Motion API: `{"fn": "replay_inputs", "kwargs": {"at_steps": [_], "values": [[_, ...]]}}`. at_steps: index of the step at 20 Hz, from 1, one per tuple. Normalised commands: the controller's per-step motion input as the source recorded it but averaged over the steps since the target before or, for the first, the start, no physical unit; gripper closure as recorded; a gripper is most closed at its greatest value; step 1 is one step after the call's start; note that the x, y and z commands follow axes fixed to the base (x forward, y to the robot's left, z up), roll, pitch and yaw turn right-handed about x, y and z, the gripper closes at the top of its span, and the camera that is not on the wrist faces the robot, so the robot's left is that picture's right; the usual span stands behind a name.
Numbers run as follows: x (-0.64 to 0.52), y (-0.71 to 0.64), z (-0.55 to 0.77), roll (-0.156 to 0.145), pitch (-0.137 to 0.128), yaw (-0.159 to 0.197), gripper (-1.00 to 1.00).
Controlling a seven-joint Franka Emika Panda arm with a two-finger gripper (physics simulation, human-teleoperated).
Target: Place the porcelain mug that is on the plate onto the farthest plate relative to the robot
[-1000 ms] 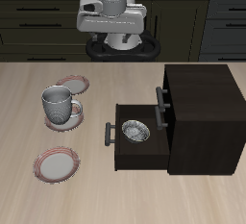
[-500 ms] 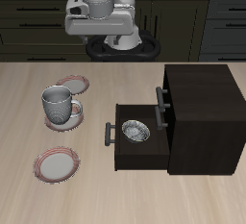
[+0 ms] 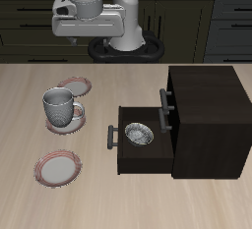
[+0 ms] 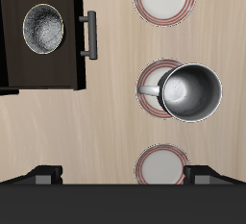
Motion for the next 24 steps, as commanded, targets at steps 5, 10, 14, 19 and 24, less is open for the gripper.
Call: {"fn": "replay_inputs", "kwargs": {"at_steps": [5,10,14,19,24], "values": [[0.12,-0.31,0.04,-0.016,-0.013,0.011,-1.00],[0.16,-0.39,0.00,-0.018,-0.013,0.010,-1.00],[0.08,-0.33,0.01,0.009,-0.008,0.007,-1.00],[0.11,-0.39,0.04,-0.002,-0.003,-0.007,-1.00],[0.12,-0.37,-0.04,-0.024,-0.009,0.002,-1.00]]}}
